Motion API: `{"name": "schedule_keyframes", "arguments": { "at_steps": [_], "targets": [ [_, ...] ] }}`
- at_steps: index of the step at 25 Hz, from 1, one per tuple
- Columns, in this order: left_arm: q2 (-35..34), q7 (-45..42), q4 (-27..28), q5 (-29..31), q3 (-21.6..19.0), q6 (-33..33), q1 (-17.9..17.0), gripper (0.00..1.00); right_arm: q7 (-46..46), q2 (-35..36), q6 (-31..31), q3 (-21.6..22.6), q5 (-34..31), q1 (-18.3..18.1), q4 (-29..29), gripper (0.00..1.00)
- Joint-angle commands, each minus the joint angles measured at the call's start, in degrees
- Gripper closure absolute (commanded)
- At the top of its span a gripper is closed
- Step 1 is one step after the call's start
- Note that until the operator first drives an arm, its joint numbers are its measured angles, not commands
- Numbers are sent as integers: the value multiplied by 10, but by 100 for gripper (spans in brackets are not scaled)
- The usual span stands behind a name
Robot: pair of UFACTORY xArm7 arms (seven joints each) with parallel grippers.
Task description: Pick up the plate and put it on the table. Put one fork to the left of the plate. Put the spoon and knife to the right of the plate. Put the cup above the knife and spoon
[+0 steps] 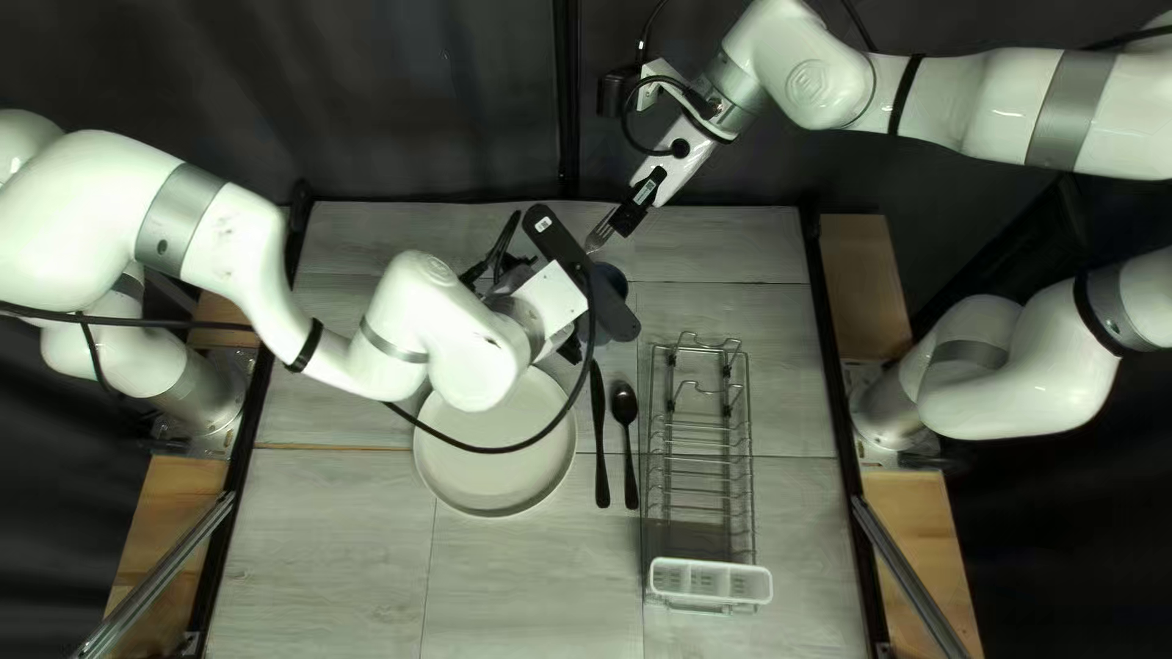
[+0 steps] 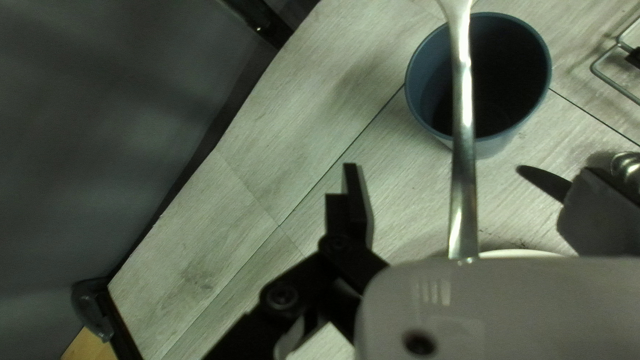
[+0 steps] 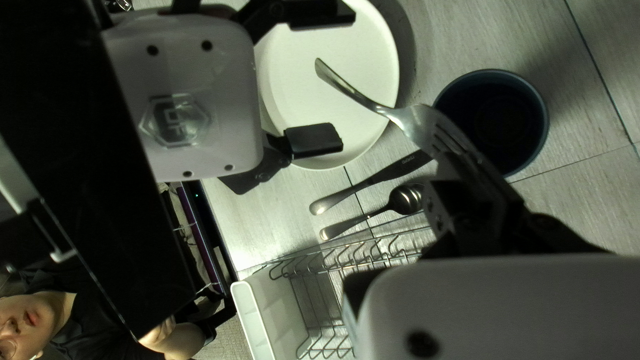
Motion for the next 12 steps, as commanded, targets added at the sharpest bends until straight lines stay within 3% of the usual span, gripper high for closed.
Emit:
{"name": "schedule_keyframes", "arguments": {
  "at_steps": [1,3,4,5,12],
  "targets": [
    [0,0,0,0,0,0,0,0,0,0,0,0,0,0,0,100],
    [0,0,0,0,0,0,0,2,0,0,0,0,0,0,0,100],
    [0,0,0,0,0,0,0,27,0,0,0,0,0,0,0,100],
    [0,0,0,0,0,0,0,100,0,0,0,0,0,0,0,100],
    [0,0,0,0,0,0,0,100,0,0,0,0,0,0,0,100]
  ]
}}
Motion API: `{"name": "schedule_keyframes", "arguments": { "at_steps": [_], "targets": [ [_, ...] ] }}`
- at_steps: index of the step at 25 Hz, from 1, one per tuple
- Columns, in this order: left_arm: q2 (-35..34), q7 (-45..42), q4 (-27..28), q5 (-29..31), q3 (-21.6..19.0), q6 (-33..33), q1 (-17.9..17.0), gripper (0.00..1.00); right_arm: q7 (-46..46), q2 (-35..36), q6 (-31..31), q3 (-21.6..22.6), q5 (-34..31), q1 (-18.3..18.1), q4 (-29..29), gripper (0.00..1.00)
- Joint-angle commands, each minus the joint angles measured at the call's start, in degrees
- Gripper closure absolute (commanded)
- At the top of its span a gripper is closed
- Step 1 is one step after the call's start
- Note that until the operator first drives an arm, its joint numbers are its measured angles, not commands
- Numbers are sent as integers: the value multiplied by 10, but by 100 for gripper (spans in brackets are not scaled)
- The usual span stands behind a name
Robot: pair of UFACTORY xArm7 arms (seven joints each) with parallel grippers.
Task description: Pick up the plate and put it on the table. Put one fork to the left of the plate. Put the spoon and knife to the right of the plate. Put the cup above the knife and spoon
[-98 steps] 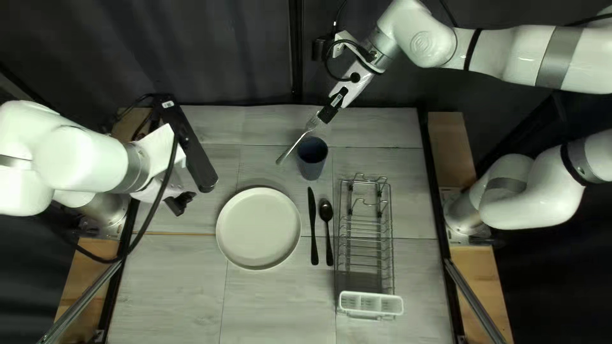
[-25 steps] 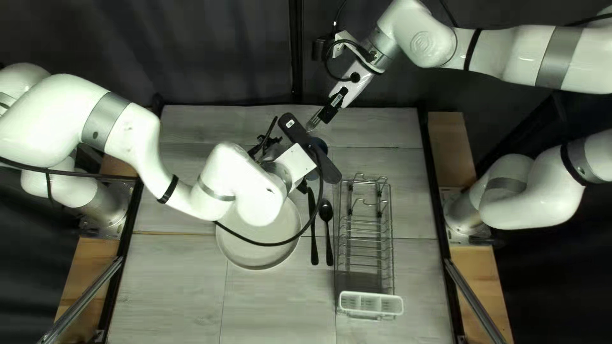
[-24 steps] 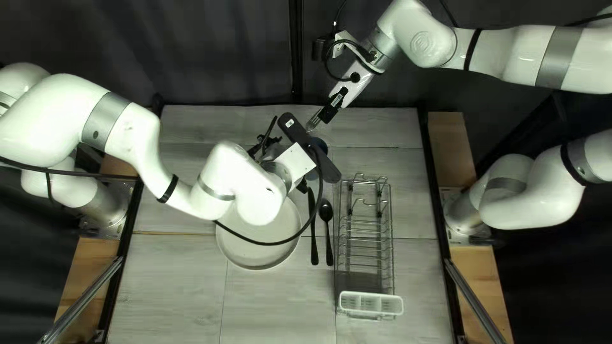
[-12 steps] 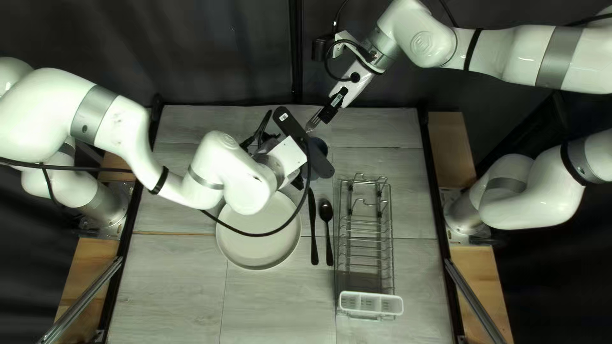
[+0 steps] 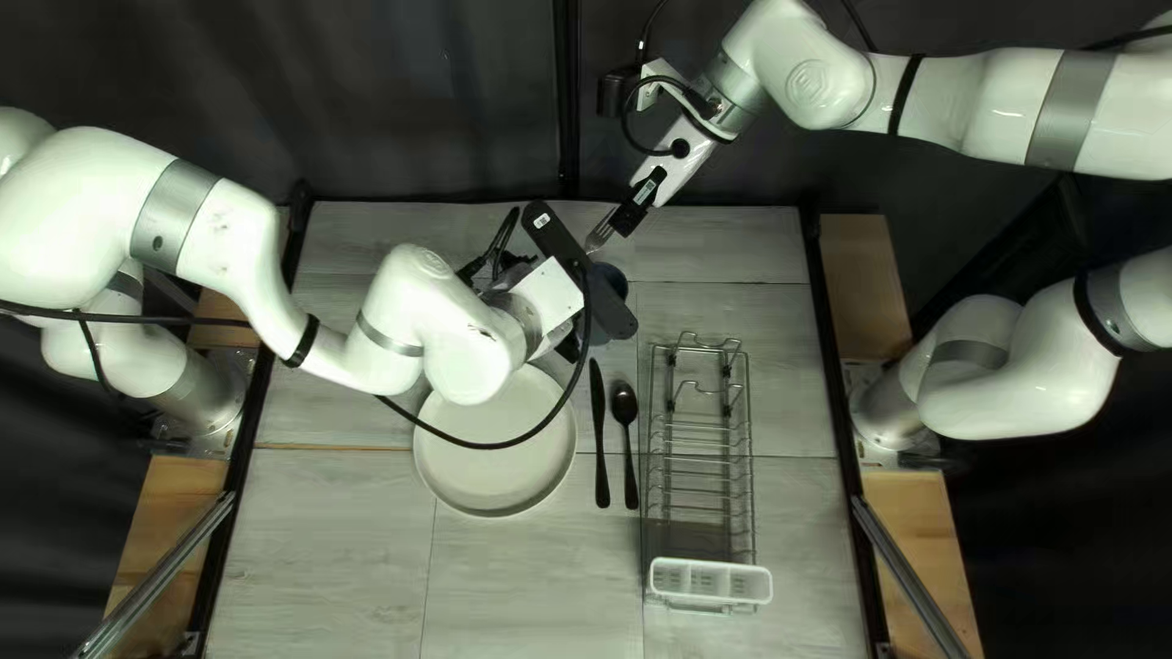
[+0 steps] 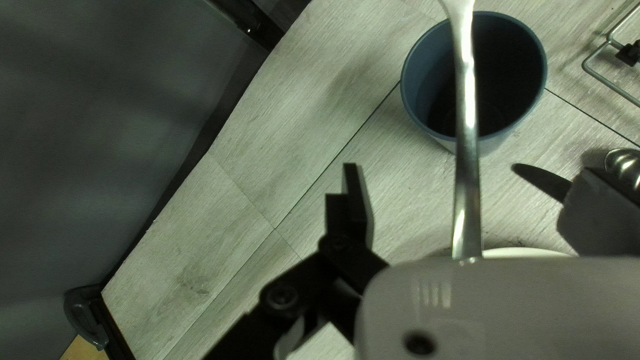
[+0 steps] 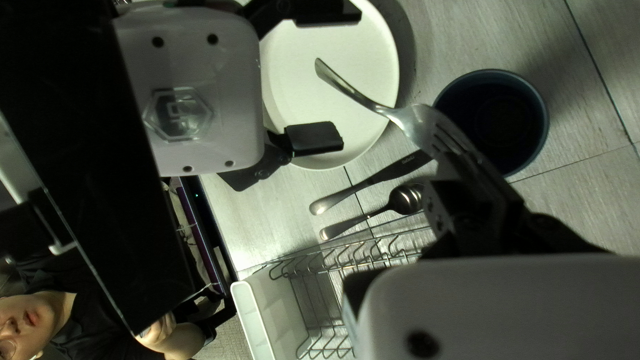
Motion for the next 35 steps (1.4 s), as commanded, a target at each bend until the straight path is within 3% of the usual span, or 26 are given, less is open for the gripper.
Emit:
{"name": "schedule_keyframes", "arguments": {
  "at_steps": [1,2,4,5,10,13,17,21,26,35],
  "targets": [
    [0,0,0,0,0,0,0,100,0,0,0,0,0,0,0,100],
    [0,0,0,0,0,0,0,100,0,0,0,0,0,0,0,98],
    [0,0,0,0,0,0,0,100,0,0,0,0,0,0,0,6],
    [0,0,0,0,0,0,0,100,0,0,0,0,0,0,0,0],
    [-21,-17,-29,-12,-2,-3,1,100,0,0,0,0,0,0,0,0],
    [-50,-36,-72,-27,-8,-2,-3,100,0,0,0,0,0,0,0,0],
    [-111,-61,-141,-83,-24,10,-18,100,0,0,0,0,0,0,0,0],
    [-179,-94,-199,-176,-47,49,-47,100,0,0,0,0,0,0,0,0],
    [-220,-114,-215,-262,-55,74,-66,100,0,0,0,0,0,0,0,0],
    [-214,-126,-213,-270,-55,73,-65,100,0,0,0,0,0,0,0,0]
  ]
}}
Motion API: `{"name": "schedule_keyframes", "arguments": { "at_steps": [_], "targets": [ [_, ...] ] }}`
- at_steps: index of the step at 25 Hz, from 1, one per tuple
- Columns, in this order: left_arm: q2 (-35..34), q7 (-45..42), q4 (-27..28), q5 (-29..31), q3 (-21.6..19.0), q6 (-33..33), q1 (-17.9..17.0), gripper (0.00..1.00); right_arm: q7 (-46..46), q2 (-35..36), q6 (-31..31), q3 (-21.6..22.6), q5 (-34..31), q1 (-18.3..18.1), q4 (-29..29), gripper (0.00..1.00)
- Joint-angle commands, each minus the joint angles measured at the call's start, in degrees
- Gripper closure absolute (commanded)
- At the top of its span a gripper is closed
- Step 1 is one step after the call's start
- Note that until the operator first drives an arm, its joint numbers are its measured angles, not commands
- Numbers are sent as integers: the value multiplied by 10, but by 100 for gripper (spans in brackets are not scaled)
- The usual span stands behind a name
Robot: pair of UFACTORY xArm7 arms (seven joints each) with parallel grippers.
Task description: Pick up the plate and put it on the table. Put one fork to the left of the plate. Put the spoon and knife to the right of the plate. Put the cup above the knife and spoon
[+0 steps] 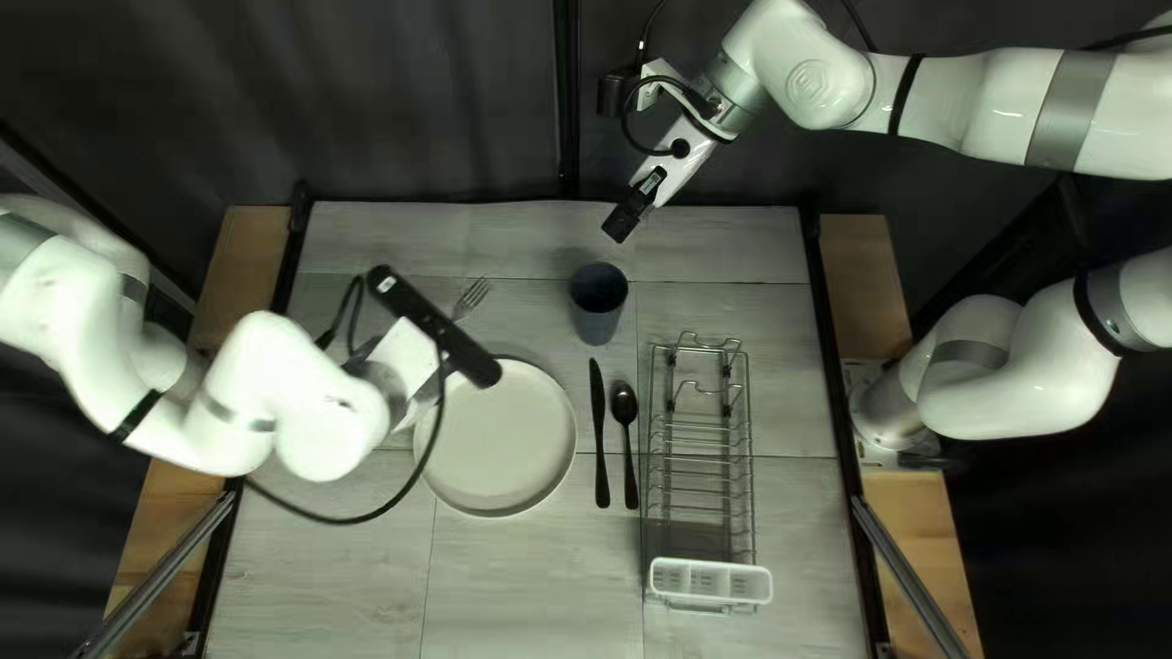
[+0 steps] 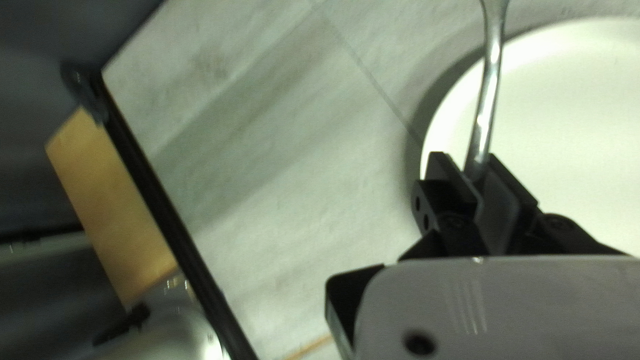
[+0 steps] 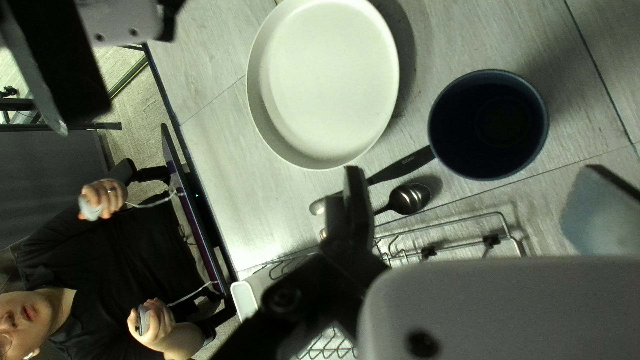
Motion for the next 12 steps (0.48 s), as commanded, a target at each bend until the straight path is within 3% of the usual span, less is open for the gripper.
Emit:
{"name": "schedule_keyframes", "arguments": {
  "at_steps": [1,6,8,12],
  "targets": [
    [17,-35,9,-17,-7,5,-2,100,0,0,0,0,0,0,0,0],
    [-5,-90,-39,-141,-1,-32,-11,100,0,0,0,0,0,0,0,0],
    [8,-105,-34,-177,-2,-39,-13,100,0,0,0,0,0,0,0,0],
    [12,-107,-29,-181,-3,-37,-14,100,0,0,0,0,0,0,0,0]
  ]
}}
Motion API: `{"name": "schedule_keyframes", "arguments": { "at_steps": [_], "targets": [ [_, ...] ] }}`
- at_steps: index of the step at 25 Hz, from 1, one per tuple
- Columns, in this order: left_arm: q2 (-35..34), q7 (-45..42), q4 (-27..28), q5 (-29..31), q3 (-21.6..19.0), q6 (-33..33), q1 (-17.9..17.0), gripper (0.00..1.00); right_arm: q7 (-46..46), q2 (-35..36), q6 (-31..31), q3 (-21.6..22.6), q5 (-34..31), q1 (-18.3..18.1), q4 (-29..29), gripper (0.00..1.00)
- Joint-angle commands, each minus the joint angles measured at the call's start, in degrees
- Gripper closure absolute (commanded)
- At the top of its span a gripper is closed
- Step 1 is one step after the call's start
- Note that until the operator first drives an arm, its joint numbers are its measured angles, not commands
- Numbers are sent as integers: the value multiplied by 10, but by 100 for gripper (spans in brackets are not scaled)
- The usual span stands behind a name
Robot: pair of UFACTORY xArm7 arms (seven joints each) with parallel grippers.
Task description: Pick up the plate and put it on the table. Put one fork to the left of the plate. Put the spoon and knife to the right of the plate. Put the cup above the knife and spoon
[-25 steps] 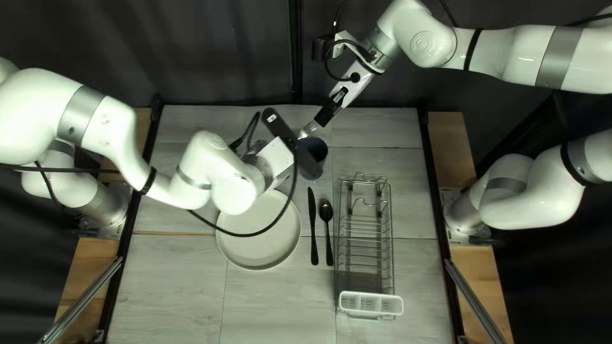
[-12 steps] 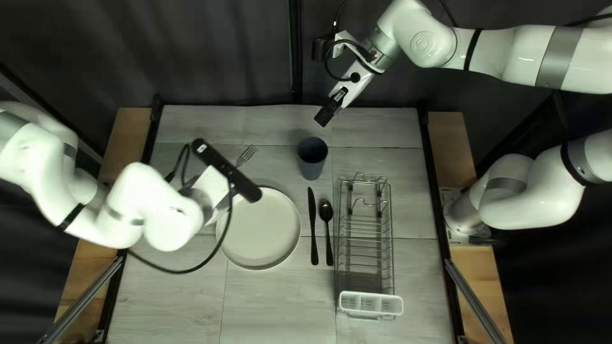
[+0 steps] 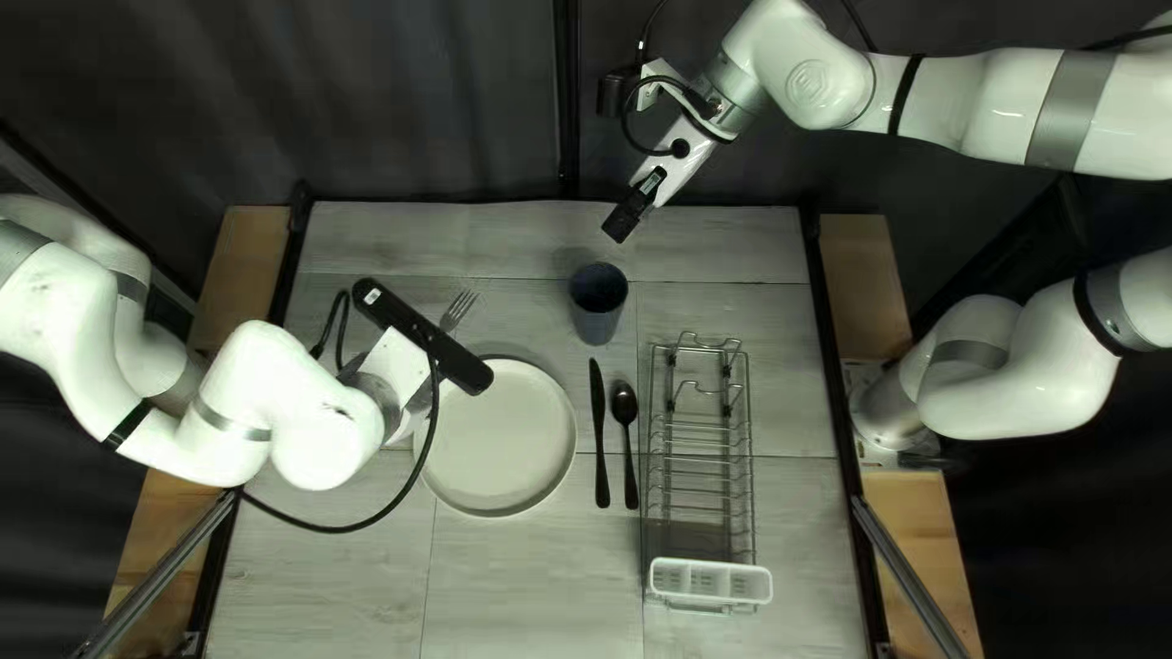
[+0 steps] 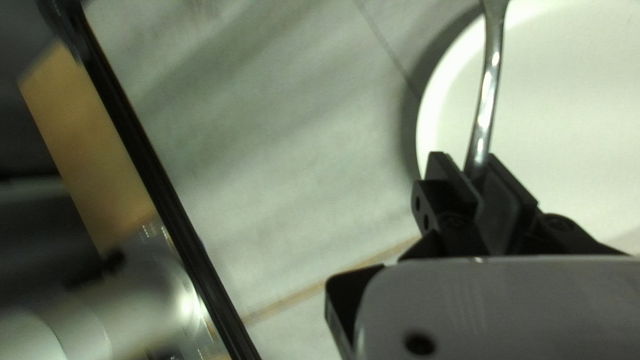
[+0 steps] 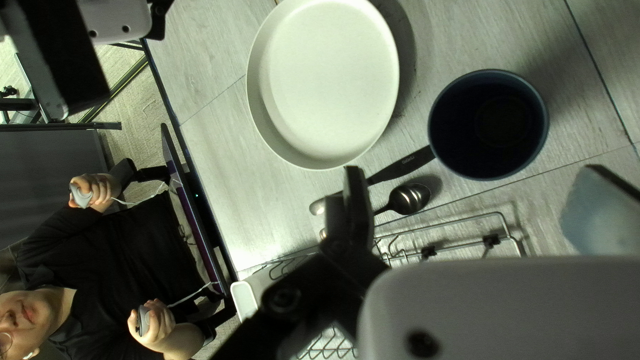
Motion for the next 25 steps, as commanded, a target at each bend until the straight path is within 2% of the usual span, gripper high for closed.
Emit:
{"name": "schedule_keyframes", "arguments": {
  "at_steps": [1,6,11,14,21,25],
  "targets": [
    [2,-5,0,-9,-1,-3,-1,100,0,0,0,0,0,0,0,0],
    [4,-14,-4,-19,2,-11,1,100,0,0,0,0,0,0,0,0],
    [-62,-87,-99,-116,13,-114,-5,100,0,0,0,0,0,0,0,0],
    [-72,-117,-138,-145,16,-164,-3,100,0,0,0,0,0,0,0,0],
    [-90,-123,-218,-200,35,-255,-6,100,0,0,0,0,0,0,0,0],
    [-72,-113,-250,-224,41,-316,-8,100,0,0,0,0,0,0,0,0]
  ]
}}
